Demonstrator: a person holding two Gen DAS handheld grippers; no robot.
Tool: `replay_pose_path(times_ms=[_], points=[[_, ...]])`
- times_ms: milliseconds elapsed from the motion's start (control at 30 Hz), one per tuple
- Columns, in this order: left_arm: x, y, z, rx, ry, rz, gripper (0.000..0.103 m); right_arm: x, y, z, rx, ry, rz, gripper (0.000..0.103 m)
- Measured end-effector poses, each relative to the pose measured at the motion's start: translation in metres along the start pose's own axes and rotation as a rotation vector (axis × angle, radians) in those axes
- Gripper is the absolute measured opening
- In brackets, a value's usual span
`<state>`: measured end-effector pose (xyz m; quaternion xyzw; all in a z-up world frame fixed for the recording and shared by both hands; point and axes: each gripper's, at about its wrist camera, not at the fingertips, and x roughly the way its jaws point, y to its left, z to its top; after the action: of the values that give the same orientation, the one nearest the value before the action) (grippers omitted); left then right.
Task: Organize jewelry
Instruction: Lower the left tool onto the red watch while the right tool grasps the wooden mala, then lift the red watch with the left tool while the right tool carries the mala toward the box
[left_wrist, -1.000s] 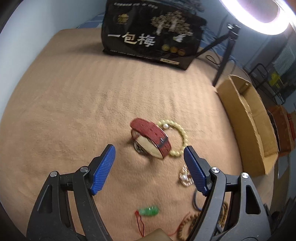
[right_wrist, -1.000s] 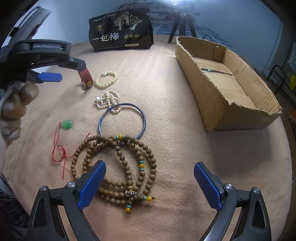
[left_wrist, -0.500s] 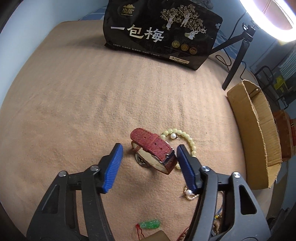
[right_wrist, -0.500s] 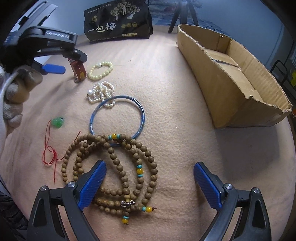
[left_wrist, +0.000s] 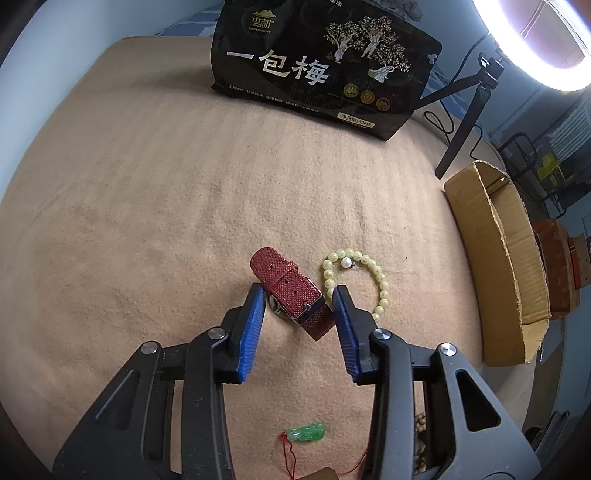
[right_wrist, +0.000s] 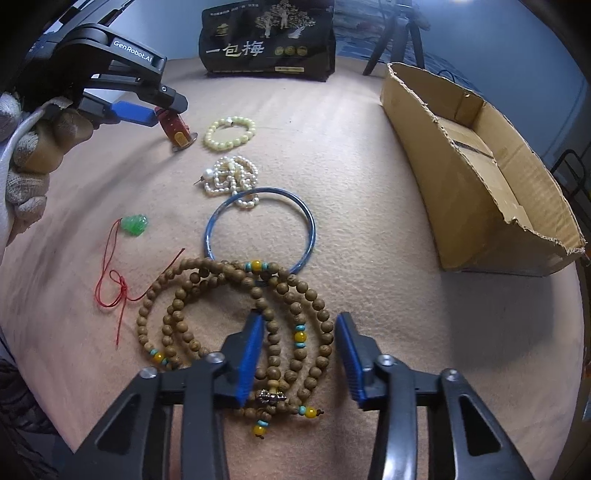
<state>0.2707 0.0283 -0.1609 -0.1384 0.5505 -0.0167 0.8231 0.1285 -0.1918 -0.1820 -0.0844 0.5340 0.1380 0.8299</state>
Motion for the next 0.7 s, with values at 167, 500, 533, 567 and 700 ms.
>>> replay_pose_path(times_ms=[167, 500, 533, 567, 700], points=[[-0.001, 0.007, -0.002, -0.005, 0.010, 0.010, 0.039, 0.000, -0.001, 0.002, -0.002, 0.005, 0.003, 0.024], [-0.008, 0.029, -0.006, -0.032, -0.008, 0.033, 0.019, -0.011, -0.002, -0.001, 0.002, -0.008, 0.022, 0.010], [-0.010, 0.031, -0.007, -0.035, -0.012, 0.035, 0.019, -0.014, -0.002, 0.000, 0.001, -0.014, 0.026, 0.010], [-0.011, 0.032, -0.007, -0.038, -0.016, 0.035, 0.019, -0.015, -0.001, 0.000, 0.000, -0.020, 0.025, 0.010], [-0.024, 0.030, -0.006, -0.021, -0.060, 0.058, 0.019, -0.028, 0.000, 0.005, 0.000, -0.062, 0.035, 0.010]])
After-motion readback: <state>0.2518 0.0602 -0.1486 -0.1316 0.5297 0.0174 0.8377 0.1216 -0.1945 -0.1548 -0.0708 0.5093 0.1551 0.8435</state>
